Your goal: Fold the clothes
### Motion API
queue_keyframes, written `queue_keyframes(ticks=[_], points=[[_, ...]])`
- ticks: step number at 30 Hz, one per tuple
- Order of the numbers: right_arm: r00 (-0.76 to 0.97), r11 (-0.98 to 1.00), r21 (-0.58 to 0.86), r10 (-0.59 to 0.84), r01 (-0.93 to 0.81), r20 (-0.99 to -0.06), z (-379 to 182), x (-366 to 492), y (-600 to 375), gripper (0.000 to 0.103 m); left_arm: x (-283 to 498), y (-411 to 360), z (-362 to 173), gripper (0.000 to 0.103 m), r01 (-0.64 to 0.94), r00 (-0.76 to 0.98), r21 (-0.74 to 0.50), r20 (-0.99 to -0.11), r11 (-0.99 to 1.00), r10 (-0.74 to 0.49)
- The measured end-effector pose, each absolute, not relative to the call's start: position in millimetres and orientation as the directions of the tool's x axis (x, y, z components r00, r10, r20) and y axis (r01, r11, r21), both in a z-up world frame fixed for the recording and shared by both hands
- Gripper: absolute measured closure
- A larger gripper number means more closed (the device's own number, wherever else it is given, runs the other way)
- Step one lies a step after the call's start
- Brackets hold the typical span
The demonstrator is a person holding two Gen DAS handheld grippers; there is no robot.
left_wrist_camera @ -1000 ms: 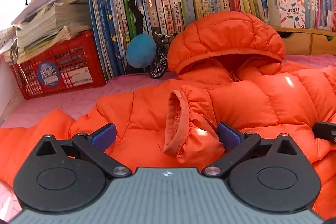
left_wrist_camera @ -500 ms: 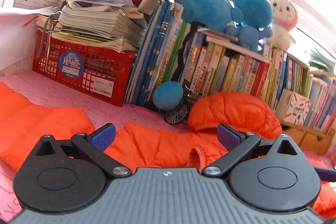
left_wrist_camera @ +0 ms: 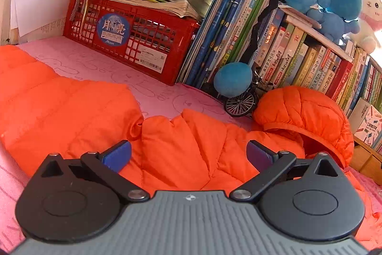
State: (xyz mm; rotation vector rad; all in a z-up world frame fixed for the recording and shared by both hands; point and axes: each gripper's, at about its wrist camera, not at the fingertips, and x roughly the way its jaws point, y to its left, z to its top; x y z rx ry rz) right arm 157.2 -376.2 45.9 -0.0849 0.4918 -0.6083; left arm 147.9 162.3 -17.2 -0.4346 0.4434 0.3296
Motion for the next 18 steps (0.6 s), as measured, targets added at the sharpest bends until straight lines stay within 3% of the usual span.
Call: queue_keyframes(ticks=[1, 2, 6, 10, 15, 18], points=[[0.662, 0.785, -0.195, -0.605, 0.588, -0.442, 55.1, 152.9, -406.3, 0.051, 149.1, 161.8, -17.5, 0.0, -0.396, 0.851, -0.324, -0.48, 0.859, 0.211], [0.641, 0.763, -0.17, -0.623, 0.623, -0.448, 55.8, 145.2, -426.3, 0.034, 150.4, 161.3, -17.8, 0.0, -0.396, 0.849, -0.319, -0.484, 0.861, 0.211], [0.711, 0.801, -0.187, -0.592, 0.568, -0.379, 53.0, 124.6, -432.1, 0.015, 153.0, 163.2, -18.4, 0.0, -0.402, 0.839, -0.321, -0.505, 0.858, 0.204], [0.749, 0.867, -0.264, -0.499, 0.423, -0.436, 49.0, 141.8, -404.9, 0.014, 154.4, 164.3, -13.4, 0.0, -0.382, 0.816, -0.272, -0.549, 0.883, 0.184], [0.725, 0.891, -0.309, -0.452, 0.334, -0.519, 56.2, 144.1, -382.0, 0.007, 133.2, 162.1, 12.8, 0.0, -0.367, 0.722, -0.031, -0.64, 0.93, 0.263], [0.72, 0.902, -0.285, -0.431, 0.325, -0.544, 67.3, 129.0, -382.5, 0.002, 116.1, 181.6, 32.2, 0.0, -0.387, 0.678, -0.013, -0.682, 0.922, 0.275]])
